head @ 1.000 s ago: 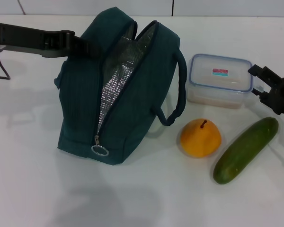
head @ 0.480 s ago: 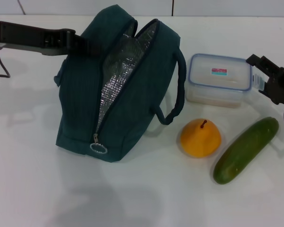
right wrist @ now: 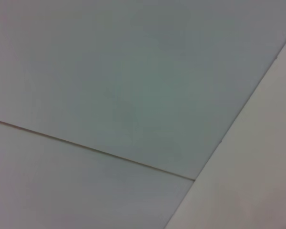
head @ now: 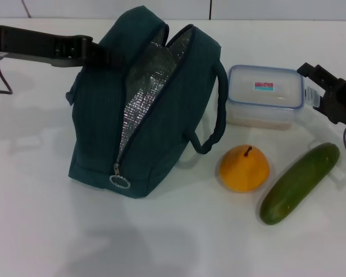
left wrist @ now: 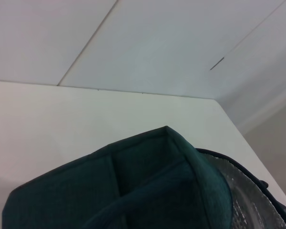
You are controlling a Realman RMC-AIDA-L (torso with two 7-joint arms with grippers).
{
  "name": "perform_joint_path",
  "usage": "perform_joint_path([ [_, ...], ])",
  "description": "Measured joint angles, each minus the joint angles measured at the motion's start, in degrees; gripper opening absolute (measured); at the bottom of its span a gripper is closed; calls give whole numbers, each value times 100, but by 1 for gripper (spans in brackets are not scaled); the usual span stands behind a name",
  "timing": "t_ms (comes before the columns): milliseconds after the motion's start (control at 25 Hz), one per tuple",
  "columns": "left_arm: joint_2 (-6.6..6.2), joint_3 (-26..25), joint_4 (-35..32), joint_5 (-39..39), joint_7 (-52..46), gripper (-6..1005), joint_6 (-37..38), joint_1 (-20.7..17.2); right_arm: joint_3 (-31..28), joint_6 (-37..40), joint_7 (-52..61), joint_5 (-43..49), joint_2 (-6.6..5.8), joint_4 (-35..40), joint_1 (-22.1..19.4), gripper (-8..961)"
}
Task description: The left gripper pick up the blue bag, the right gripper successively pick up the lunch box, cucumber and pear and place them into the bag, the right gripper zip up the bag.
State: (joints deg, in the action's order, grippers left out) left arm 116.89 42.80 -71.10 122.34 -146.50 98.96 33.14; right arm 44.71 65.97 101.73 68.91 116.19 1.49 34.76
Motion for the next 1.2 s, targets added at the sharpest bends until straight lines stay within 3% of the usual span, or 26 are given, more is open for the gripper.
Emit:
perform_joint_path([
  [440, 2, 0, -38, 0, 36, 38, 10, -20, 18, -91, -367, 0, 0, 9, -27, 778],
  [880, 0, 0, -37, 0, 105, 38, 9, -52, 54, -103, -441, 26, 0, 10, 2, 315],
  [1080, 0, 0, -19, 0, 138, 38, 9, -53, 55, -97, -452, 31, 0, 10, 5, 169],
  [1200, 0, 0, -11, 0, 146, 38, 9, -53, 56, -74, -500, 31, 0, 10, 5, 149],
])
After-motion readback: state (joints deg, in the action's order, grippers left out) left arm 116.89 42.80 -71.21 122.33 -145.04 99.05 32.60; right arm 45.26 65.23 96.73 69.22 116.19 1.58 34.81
